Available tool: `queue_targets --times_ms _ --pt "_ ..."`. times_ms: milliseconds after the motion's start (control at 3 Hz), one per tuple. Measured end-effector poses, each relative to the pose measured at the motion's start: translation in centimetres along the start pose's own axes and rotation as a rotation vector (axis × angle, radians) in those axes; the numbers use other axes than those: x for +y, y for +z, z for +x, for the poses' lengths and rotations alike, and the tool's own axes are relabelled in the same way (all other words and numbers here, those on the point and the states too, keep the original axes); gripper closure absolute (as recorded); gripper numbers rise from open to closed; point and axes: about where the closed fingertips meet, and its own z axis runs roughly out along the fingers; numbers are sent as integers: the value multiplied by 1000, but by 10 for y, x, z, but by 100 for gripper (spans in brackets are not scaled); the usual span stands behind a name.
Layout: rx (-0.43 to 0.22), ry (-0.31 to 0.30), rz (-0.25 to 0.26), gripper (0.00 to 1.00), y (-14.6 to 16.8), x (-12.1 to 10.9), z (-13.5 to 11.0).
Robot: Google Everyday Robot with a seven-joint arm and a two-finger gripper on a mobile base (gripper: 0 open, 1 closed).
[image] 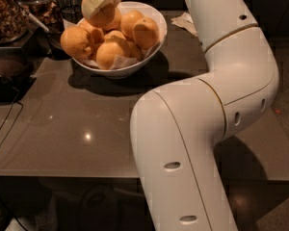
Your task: Pick orange from white bowl
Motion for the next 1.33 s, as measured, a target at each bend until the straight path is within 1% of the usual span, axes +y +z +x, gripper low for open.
queue_targets --times_ms 333,667,1000,1333 --pt "-34 -14 -3 100 -15 12 -9" --pt "-74 -28 -11 100 -33 32 -14" --pt "-116 -28 -8 100 -52 57 -10" --pt "-175 -14 1 100 -73 84 1"
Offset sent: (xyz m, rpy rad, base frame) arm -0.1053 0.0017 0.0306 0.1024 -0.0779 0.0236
